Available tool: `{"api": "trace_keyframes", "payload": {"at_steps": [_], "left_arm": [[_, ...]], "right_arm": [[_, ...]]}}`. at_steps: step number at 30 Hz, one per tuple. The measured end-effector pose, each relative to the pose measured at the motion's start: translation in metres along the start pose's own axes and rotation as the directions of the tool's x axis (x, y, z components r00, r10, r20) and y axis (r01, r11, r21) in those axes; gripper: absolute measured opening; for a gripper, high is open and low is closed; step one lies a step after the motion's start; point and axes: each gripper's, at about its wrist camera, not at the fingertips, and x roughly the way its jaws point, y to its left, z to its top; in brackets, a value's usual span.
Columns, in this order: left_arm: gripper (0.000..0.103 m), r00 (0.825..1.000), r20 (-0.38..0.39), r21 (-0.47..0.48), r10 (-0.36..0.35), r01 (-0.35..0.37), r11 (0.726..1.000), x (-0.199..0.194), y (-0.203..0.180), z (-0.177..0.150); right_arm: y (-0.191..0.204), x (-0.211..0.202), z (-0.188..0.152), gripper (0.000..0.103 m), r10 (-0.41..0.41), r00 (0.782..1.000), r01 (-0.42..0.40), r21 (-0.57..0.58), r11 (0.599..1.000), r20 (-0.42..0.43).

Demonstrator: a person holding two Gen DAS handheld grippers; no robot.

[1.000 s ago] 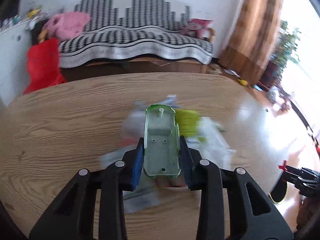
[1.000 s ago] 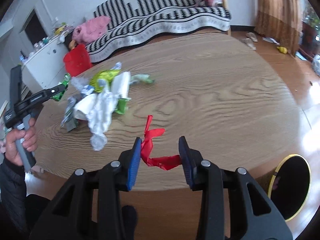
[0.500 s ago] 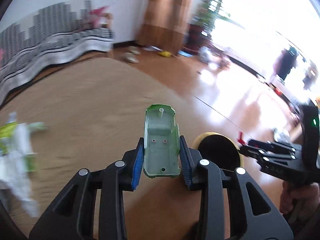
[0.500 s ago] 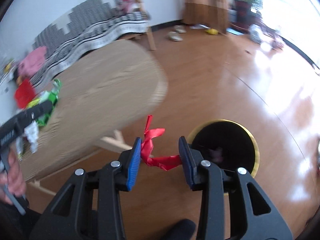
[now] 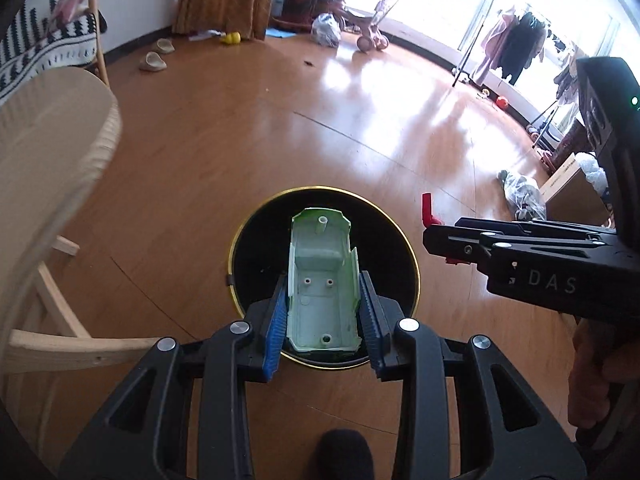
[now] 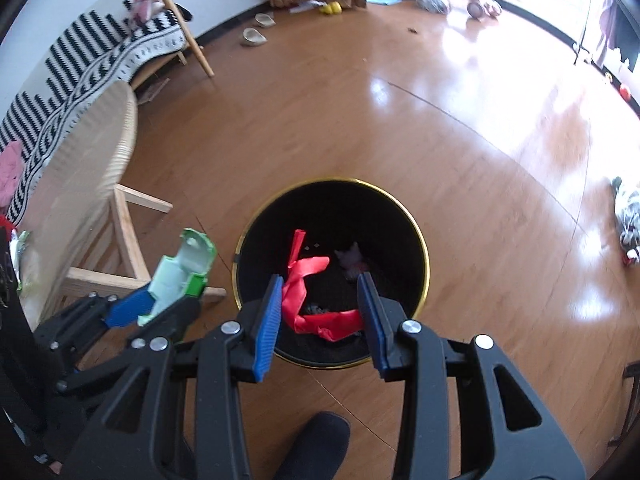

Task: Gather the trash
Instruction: 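Carry the green box and red ribbon to the bin and open both tools, then return both tools to the trash pile on the table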

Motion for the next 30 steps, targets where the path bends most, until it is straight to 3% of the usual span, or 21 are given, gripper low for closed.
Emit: {"api": "trace_keyframes", "payload": {"at_steps": [10, 12, 13, 14, 22, 27, 28, 30], "left_arm": [[0.033, 0.999, -0.053, 0.004, -0.005, 0.005, 1.000, 0.038, -0.002, 0.000], [0.043, 0.999, -0.052, 0.007, -0.001, 0.002, 1.000, 0.039, -0.004, 0.002], [0.058, 0.999, -0.048, 0.005, 0.003, -0.003, 1.000, 0.038, -0.005, 0.002], [0.066, 0.999, -0.036, 0.000, 0.006, -0.006, 1.000, 0.035, -0.006, 0.001], [0.070, 1.000, -0.002, -0.008, 0.015, -0.015, 1.000, 0.014, -0.007, 0.002], [0.079, 0.999, 0.048, -0.001, 0.020, -0.020, 1.000, -0.019, -0.003, 0.004], [0.082, 0.998, 0.059, 0.001, 0.023, -0.023, 1.000, -0.027, -0.002, 0.004], [0.087, 0.996, 0.088, -0.001, 0.031, -0.031, 1.000, -0.047, 0.003, 0.004]], "right_arm": [[-0.009, 0.010, 0.003, 0.039, 0.001, 1.000, 0.000, 0.031, 1.000, -0.019], [-0.011, 0.010, 0.004, 0.039, 0.001, 1.000, 0.000, 0.037, 0.999, -0.019], [-0.010, 0.010, 0.004, 0.039, 0.001, 1.000, 0.000, 0.041, 0.999, -0.018], [-0.009, 0.009, 0.004, 0.039, 0.002, 1.000, -0.001, 0.045, 0.999, -0.018], [-0.005, 0.011, 0.007, 0.040, 0.008, 1.000, -0.007, 0.046, 0.999, -0.022], [0.000, 0.013, 0.011, 0.042, 0.001, 1.000, 0.000, 0.042, 0.999, -0.021], [0.001, 0.013, 0.013, 0.044, -0.008, 1.000, 0.009, 0.047, 0.999, -0.019], [0.002, 0.015, 0.015, 0.062, -0.015, 1.000, 0.016, 0.060, 0.998, -0.024]]}}
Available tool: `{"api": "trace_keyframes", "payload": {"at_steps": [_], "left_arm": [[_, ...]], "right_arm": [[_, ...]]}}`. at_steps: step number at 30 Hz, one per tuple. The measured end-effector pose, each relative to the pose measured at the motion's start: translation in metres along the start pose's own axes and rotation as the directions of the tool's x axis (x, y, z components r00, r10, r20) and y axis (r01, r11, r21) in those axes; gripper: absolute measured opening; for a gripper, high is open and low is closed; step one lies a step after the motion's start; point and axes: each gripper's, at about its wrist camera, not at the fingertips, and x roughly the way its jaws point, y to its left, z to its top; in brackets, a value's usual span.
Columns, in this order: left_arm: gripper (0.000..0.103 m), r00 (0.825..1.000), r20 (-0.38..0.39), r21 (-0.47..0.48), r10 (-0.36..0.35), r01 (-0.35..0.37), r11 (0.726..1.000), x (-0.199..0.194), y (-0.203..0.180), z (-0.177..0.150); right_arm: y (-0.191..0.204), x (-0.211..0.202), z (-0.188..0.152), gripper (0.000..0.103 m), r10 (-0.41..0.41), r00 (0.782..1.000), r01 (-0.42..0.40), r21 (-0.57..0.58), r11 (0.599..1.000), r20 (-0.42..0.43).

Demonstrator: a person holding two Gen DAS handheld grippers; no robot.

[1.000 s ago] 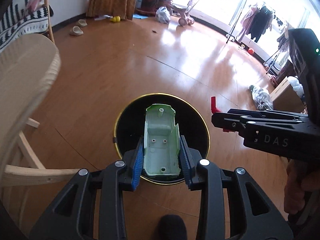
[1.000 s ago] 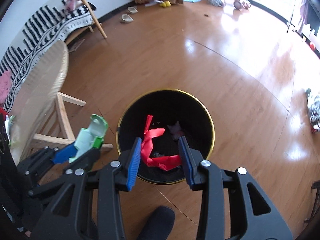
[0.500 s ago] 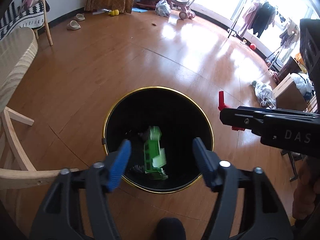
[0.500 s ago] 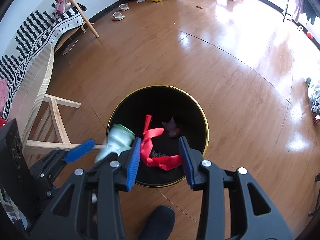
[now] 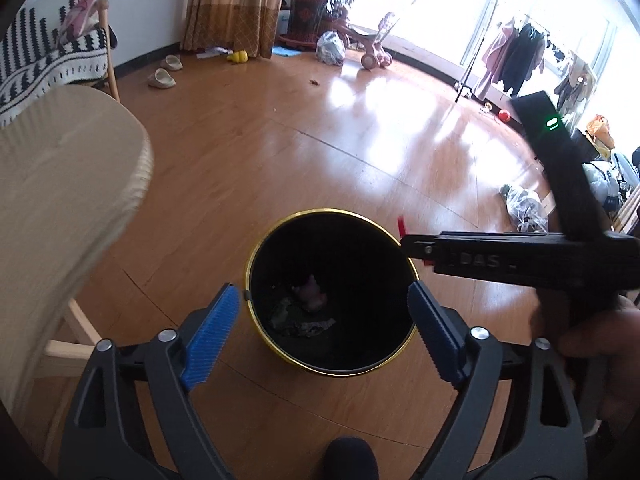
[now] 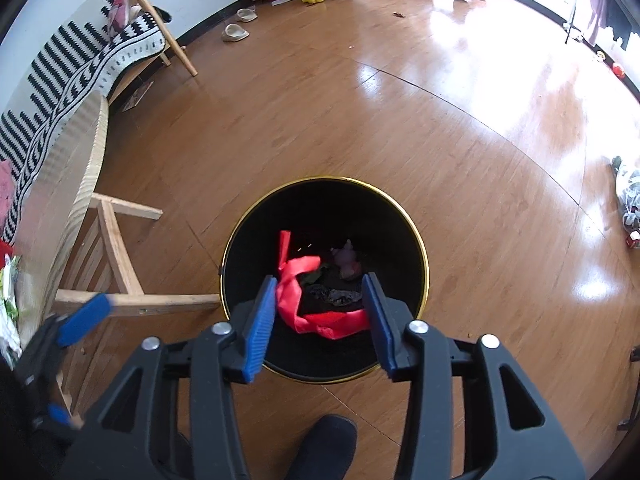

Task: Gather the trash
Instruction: 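Return both tools to the trash pile on the table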

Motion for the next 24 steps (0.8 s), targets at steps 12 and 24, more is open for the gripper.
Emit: {"api": "trace_keyframes", "payload": {"at_steps": [12, 24], "left_arm": [[0.092, 0.982, 0.142, -0.076, 0.128, -0.118, 0.990, -0.129, 0.076, -0.012], [0.092, 0.850, 0.160, -0.338, 0.502, -0.430, 0.837, -0.285, 0.233, -0.099]], "right_arm": [[0.107, -0.020, 0.006, 0.078, 0.022, 0.999, -0.015, -0.139, 0.990, 0.047], [0.367, -0.057, -0.055, 0.080, 0.319, 0.948, -0.278, -0.489, 0.827, 0.001]]}}
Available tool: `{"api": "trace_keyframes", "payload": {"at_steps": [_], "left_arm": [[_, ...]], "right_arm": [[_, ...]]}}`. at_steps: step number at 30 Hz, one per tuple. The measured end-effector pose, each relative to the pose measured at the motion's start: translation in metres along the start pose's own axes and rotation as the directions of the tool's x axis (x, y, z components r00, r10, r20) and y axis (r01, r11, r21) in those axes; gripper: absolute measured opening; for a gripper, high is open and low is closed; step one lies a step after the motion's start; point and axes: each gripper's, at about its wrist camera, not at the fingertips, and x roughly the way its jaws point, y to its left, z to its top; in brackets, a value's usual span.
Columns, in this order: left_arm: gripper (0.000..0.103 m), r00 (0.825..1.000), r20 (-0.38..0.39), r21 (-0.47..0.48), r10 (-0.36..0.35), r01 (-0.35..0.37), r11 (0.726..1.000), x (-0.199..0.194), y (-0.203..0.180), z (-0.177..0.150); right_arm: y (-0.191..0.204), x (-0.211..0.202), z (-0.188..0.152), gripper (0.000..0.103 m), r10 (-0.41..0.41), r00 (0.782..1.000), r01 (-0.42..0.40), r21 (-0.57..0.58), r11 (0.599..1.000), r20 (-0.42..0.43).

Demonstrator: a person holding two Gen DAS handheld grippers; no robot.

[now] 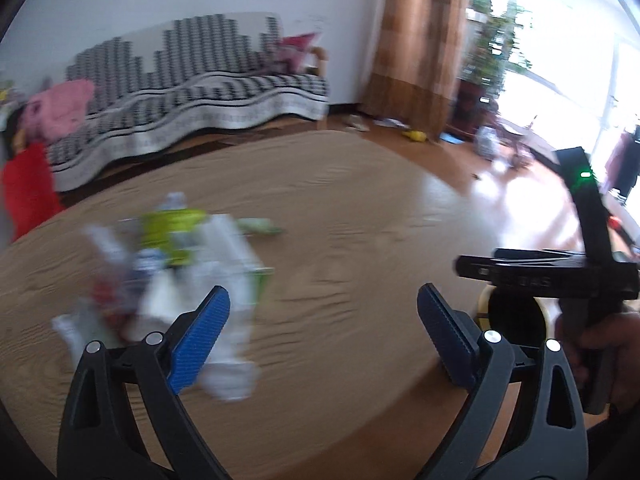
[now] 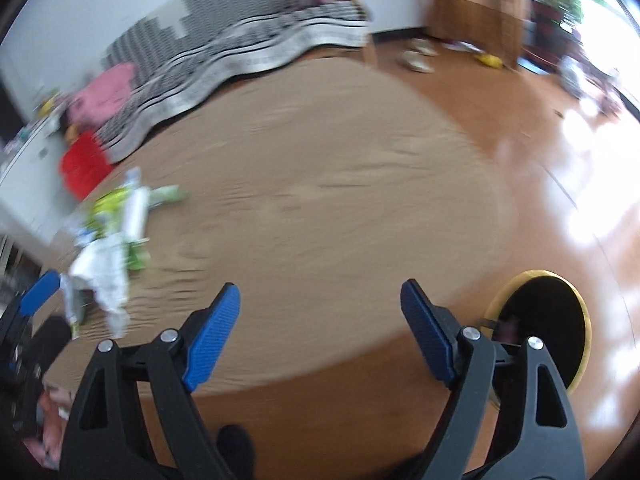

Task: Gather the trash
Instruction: 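Return both tools to the trash pile on the table, then grasp the white paper wrapper with the left tool while the right tool grasps the white tissue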

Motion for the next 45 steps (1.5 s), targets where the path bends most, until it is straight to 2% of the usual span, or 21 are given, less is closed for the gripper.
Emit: {"api": "trace_keyframes", "payload": {"at_steps": [3, 8, 15, 19, 22, 25, 27, 30, 35, 37, 45], "left_arm": [[0.093, 0.993, -0.016, -0.058, 0.113, -0.114, 0.992, -0.013, 0.064, -0.017], [0.093, 0.975, -0.081, -0.148, 0.208, -0.218, 0.965, -0.017, 0.147, -0.041], [0.093, 0.958, -0.161, -0.165, 0.236, -0.262, 0.951, -0.005, 0.200, -0.072], [0.093, 0.959, -0.192, -0.209, 0.209, -0.248, 0.946, 0.006, 0.213, -0.072], [0.092, 0.950, -0.213, -0.213, 0.226, -0.271, 0.939, 0.015, 0.218, -0.074], [0.085, 0.948, -0.220, -0.199, 0.230, -0.274, 0.941, 0.017, 0.219, -0.075], [0.077, 0.949, -0.227, -0.197, 0.218, -0.264, 0.944, 0.019, 0.221, -0.076], [0.056, 0.961, -0.222, -0.233, 0.164, -0.215, 0.948, 0.018, 0.224, -0.080], [0.014, 0.973, -0.207, -0.232, 0.101, -0.149, 0.961, 0.017, 0.215, -0.077], [0.010, 0.974, -0.202, -0.226, 0.099, -0.144, 0.963, 0.015, 0.209, -0.075], [0.009, 0.981, -0.142, -0.276, 0.131, -0.167, 0.947, -0.012, 0.203, -0.056]], "right_arm": [[0.048, 0.015, 0.005, 0.080, 0.054, 0.998, -0.054, -0.064, 0.996, -0.012], [0.120, 0.039, -0.005, 0.080, 0.114, 0.992, -0.123, -0.179, 0.976, -0.058], [0.163, 0.061, -0.023, 0.080, 0.115, 0.987, -0.140, -0.264, 0.954, -0.110], [0.174, 0.071, -0.024, 0.080, 0.118, 0.985, -0.150, -0.278, 0.949, -0.129], [0.180, 0.075, -0.022, 0.080, 0.122, 0.983, -0.155, -0.280, 0.947, -0.134], [0.184, 0.077, -0.022, 0.079, 0.127, 0.982, -0.162, -0.286, 0.944, -0.137], [0.188, 0.080, -0.020, 0.079, 0.128, 0.982, -0.164, -0.290, 0.943, -0.140], [0.192, 0.084, -0.019, 0.077, 0.130, 0.981, -0.168, -0.291, 0.942, -0.146], [0.196, 0.092, -0.018, 0.075, 0.137, 0.978, -0.178, -0.289, 0.941, -0.154], [0.198, 0.096, -0.018, 0.072, 0.137, 0.978, -0.178, -0.285, 0.942, -0.159], [0.204, 0.106, -0.021, 0.061, 0.132, 0.978, -0.174, -0.281, 0.944, -0.164]]}}
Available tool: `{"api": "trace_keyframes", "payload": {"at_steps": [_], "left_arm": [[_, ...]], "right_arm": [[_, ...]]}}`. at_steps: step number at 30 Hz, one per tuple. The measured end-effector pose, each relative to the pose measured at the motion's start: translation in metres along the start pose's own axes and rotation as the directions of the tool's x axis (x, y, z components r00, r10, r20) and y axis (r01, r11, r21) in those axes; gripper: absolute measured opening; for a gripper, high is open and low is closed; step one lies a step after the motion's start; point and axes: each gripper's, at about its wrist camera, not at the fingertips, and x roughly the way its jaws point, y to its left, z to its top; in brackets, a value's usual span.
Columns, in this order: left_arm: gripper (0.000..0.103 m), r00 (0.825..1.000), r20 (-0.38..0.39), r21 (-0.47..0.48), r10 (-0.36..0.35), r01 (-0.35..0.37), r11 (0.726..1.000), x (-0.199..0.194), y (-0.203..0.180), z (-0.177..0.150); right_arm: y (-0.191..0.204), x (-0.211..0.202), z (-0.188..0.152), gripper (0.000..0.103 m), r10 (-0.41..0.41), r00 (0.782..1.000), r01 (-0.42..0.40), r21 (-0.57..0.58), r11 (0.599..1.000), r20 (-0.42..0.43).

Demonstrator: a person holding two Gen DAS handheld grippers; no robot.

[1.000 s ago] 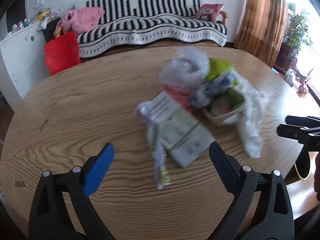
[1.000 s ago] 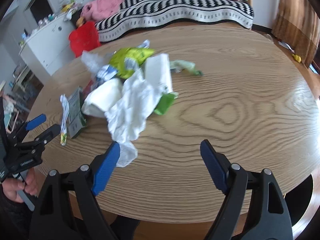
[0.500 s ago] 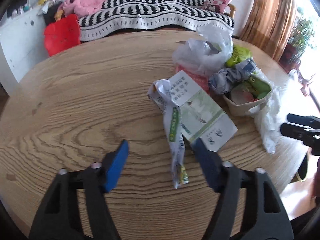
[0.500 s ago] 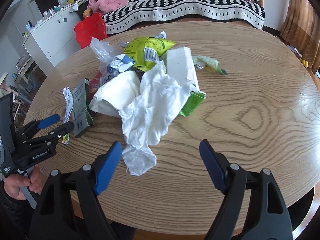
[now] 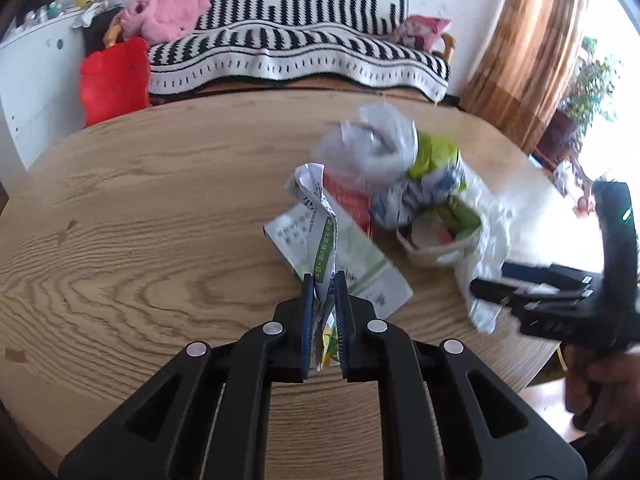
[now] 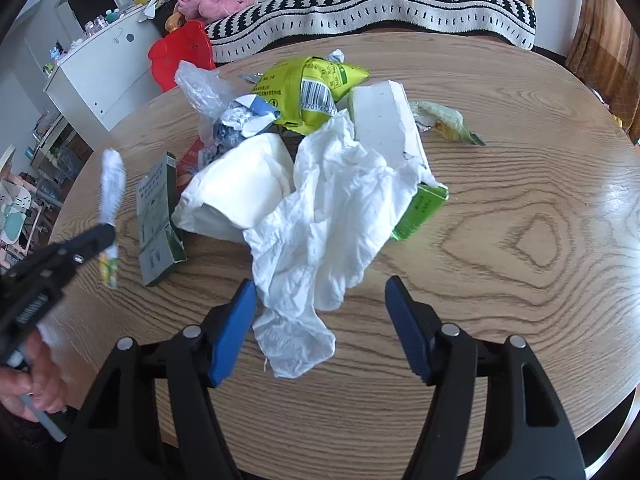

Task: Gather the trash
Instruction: 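Grasp the white paper wrapper with the left tool while the right tool grasps the white tissue, then carry the wrapper and tissue over the bin and open both tools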

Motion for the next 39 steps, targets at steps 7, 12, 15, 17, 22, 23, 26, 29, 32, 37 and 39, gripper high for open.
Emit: {"api": "trace_keyframes", "payload": {"at_steps": [7, 12, 15, 17, 22, 23, 26, 29, 32, 37, 39], "left_arm": [[0.009, 1.000, 0.029, -0.007, -0.001, 0.001, 1.000, -0.006, -0.026, 0.015], [0.009, 0.996, 0.079, 0.040, -0.030, 0.027, 0.999, -0.016, -0.059, 0.022], [0.009, 0.995, 0.084, 0.070, -0.061, 0.055, 0.996, -0.016, -0.084, 0.024], [0.009, 0.993, 0.086, 0.089, -0.083, 0.075, 0.993, -0.015, -0.103, 0.025], [0.009, 0.986, 0.082, 0.140, -0.142, 0.129, 0.982, -0.012, -0.158, 0.023], [0.009, 0.984, 0.080, 0.157, -0.158, 0.145, 0.977, -0.011, -0.172, 0.022], [0.009, 0.975, 0.066, 0.204, -0.213, 0.196, 0.959, -0.007, -0.214, 0.014], [0.009, 0.963, 0.040, 0.255, -0.267, 0.248, 0.935, -0.003, -0.259, 0.001], [0.009, 0.946, 0.006, 0.314, -0.325, 0.307, 0.898, 0.004, -0.311, -0.016], [0.009, 0.914, -0.070, 0.393, -0.400, 0.394, 0.831, 0.014, -0.388, -0.048], [0.009, 0.897, -0.115, 0.422, -0.426, 0.432, 0.797, 0.020, -0.419, -0.064]], "right_arm": [[0.009, -0.008, -0.001, 0.020, -0.005, 0.999, 0.006, -0.028, 1.000, 0.038], [0.008, -0.049, -0.008, 0.018, -0.002, 0.991, 0.010, -0.058, 0.998, 0.133], [-0.007, -0.075, -0.012, 0.018, -0.008, 0.985, 0.015, -0.040, 0.999, 0.175], [-0.026, -0.090, -0.017, 0.018, -0.017, 0.981, 0.020, -0.014, 1.000, 0.194], [-0.084, -0.124, -0.036, 0.018, -0.075, 0.972, 0.061, 0.070, 0.996, 0.220], [-0.096, -0.130, -0.040, 0.018, -0.091, 0.971, 0.073, 0.087, 0.994, 0.222], [-0.143, -0.153, -0.060, 0.018, -0.153, 0.961, 0.119, 0.159, 0.980, 0.228], [-0.189, -0.173, -0.086, 0.018, -0.215, 0.951, 0.162, 0.233, 0.959, 0.224], [-0.237, -0.193, -0.118, 0.018, -0.283, 0.936, 0.211, 0.311, 0.927, 0.207], [-0.303, -0.222, -0.174, 0.018, -0.380, 0.910, 0.280, 0.428, 0.859, 0.166], [-0.330, -0.234, -0.200, 0.018, -0.416, 0.898, 0.307, 0.475, 0.825, 0.141]]}}
